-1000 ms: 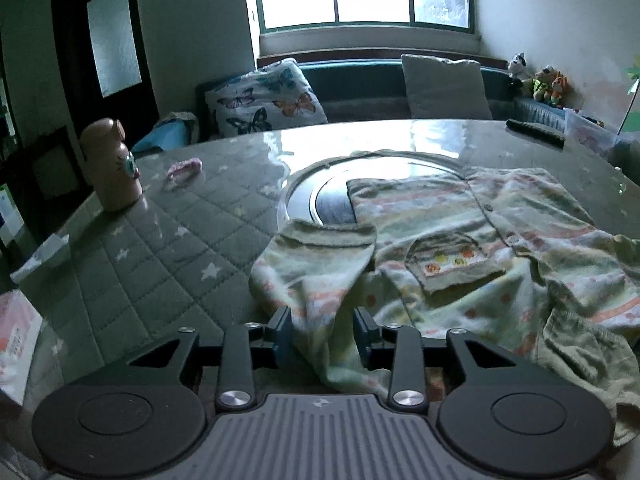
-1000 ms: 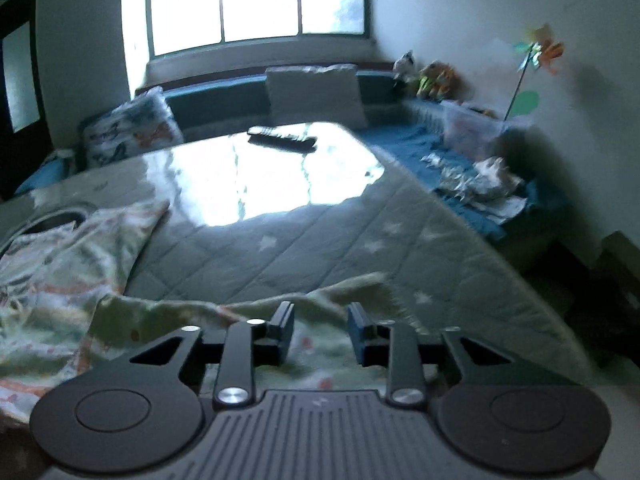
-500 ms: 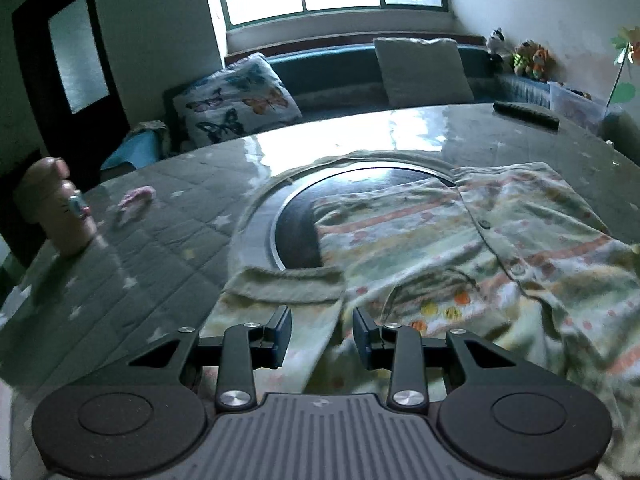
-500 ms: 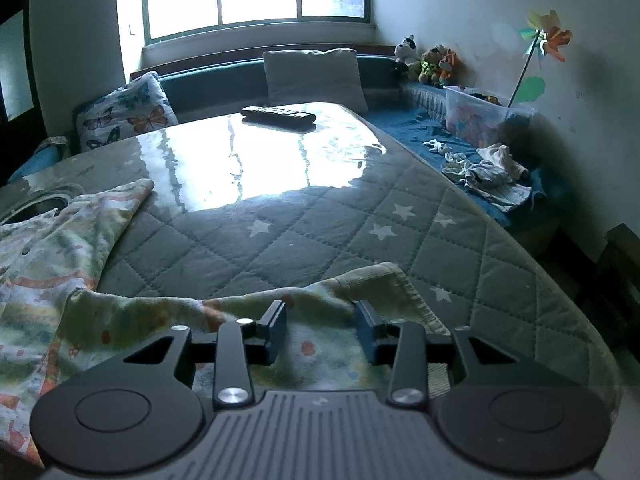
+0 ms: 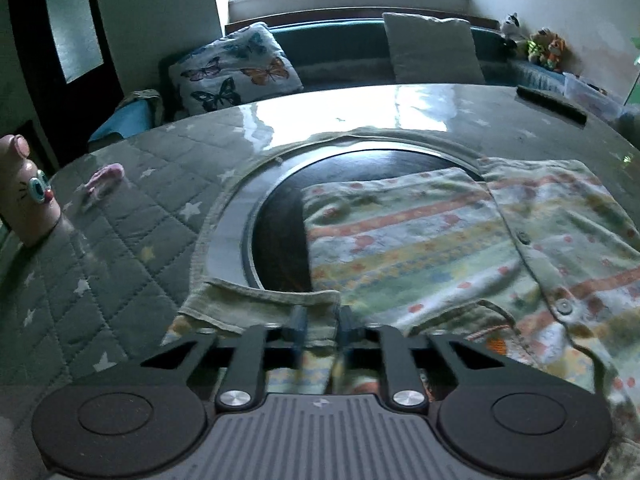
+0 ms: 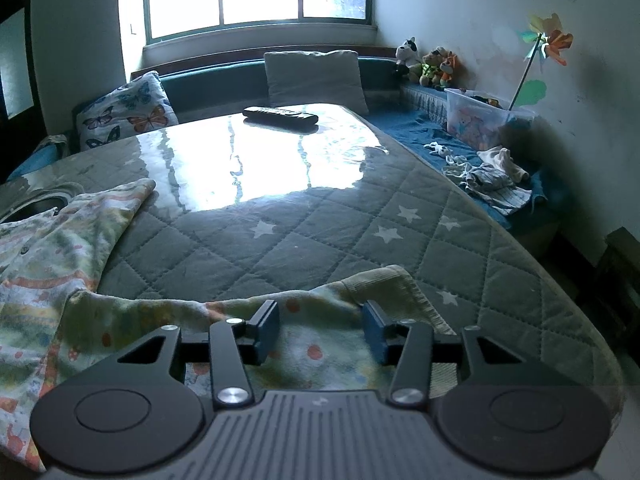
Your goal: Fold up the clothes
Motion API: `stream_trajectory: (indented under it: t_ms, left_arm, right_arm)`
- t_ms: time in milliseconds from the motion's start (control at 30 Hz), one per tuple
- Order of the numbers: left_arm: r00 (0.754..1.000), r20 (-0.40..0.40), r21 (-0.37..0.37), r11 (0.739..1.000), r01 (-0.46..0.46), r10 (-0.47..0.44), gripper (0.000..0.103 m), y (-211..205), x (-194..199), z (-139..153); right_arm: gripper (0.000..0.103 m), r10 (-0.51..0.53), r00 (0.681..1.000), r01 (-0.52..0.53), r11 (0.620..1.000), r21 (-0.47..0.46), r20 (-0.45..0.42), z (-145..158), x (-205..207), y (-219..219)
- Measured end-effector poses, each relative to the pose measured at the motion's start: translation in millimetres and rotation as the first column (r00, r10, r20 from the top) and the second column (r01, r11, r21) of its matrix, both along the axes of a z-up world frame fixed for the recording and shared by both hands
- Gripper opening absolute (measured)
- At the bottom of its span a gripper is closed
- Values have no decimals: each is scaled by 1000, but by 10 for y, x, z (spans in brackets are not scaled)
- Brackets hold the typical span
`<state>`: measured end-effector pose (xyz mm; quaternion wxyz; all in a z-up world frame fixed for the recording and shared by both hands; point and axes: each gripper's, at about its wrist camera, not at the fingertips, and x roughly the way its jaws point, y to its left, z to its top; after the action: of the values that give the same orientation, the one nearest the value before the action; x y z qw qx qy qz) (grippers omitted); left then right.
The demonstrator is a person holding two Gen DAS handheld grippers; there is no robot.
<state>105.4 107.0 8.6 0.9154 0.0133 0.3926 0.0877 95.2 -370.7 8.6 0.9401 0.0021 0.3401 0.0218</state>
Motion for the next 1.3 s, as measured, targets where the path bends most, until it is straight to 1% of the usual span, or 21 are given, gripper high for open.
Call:
stream_trajectory:
  t_ms: [33,100,200,367,533,733,933,1067,1200,1300]
  left_arm:
    - [1000,9,-7,1000,-9,9,5,29,-24,21]
    - [999,32,-18,999,-30,30,4,92,-81,70]
    - [992,90,-43,996,-82,85,4,245,-254,218]
    - [965,177,-71,981,-182,192,4,541,-675,475]
    - [937,213,-62,961,-270,278,4,778,-1118,564]
    - [905,191,-60,925,-375,380,4,1036,-1554,414]
    - [883,142,-43,894,-446,447,4,1261,-1762,220]
    - [876,127,-17,884,-467,465,3,1280,-1816,146]
    - [864,111,-22,871,-491,491,3,1296,-1864,63]
    - [864,109,-9,869,-494,492,3,1304,-1835,31]
  right_arm:
    - [48,0,1000,0,1000,0,0,2,4,0]
    - [48,-1,1000,1,1000,-1,1,3,9,3]
    - [48,-4,1000,4,1000,-2,2,1,6,14]
    - [49,-10,1000,10,1000,0,3,-4,4,29]
    - [49,-15,1000,15,1000,1,6,-12,-3,44]
    - [51,-18,1000,18,1000,4,8,-11,-43,69]
    - [53,-22,1000,22,1000,0,2,8,-74,97]
    - [54,-30,1000,30,1000,-1,1,-10,-97,117]
    - [55,-37,999,36,999,3,12,-36,-89,134]
    - [55,-36,999,35,999,8,22,-48,-45,143]
